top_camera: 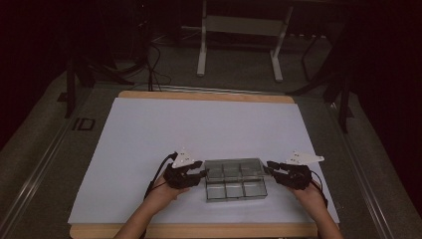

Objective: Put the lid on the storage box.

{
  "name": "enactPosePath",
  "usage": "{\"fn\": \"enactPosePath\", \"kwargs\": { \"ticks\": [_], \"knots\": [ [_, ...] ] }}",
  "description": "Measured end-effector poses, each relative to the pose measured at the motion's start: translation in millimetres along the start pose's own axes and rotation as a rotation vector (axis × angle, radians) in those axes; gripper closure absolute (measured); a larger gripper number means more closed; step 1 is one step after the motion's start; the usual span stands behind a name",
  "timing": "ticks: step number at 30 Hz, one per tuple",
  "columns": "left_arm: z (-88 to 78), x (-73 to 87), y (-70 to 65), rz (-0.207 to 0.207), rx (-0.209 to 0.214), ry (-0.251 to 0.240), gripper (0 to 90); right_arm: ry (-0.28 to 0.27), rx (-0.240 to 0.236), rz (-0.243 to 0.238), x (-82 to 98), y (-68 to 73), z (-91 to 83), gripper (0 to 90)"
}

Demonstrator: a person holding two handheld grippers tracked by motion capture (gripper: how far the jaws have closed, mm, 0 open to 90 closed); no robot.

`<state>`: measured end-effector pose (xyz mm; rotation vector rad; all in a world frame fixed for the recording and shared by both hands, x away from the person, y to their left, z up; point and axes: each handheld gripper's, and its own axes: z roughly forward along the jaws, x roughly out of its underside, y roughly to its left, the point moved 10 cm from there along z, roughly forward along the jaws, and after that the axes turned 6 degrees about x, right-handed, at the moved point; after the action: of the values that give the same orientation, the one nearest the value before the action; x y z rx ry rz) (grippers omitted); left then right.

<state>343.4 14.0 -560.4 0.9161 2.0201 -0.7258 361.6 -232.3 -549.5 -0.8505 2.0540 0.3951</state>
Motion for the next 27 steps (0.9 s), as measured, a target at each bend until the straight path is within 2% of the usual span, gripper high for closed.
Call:
{"fn": "enactPosePath", "kwargs": {
  "ticks": [5,9,14,17,23,27],
  "knots": [
    [2.8,6.1,0.6,-0.003,-0.007,0.024,55.6,0.009,0.013,-0.003,4.7,-1.7,3.0,69.4],
    [3.3,7.8,1.4,-0.013,0.0,0.023,53.9,0.014,0.013,0.008,8.3,-3.1,4.5,68.9],
    [1.6,8.5,2.7,-0.004,-0.01,0.03,52.8,0.014,0.014,0.021,9.4,-5.4,5.8,68.9],
    [2.7,13.4,5.1,-0.002,-0.025,0.05,52.8,0.011,0.017,0.024,9.7,-6.2,6.4,68.9],
    [4.9,24.0,12.2,-0.025,-0.037,0.075,52.9,0.029,0.018,0.019,14.4,-5.1,12.6,69.0],
    [4.7,25.6,17.1,-0.049,-0.043,0.059,52.8,0.042,0.033,0.018,18.3,-8.9,15.3,69.0]
  ]
}}
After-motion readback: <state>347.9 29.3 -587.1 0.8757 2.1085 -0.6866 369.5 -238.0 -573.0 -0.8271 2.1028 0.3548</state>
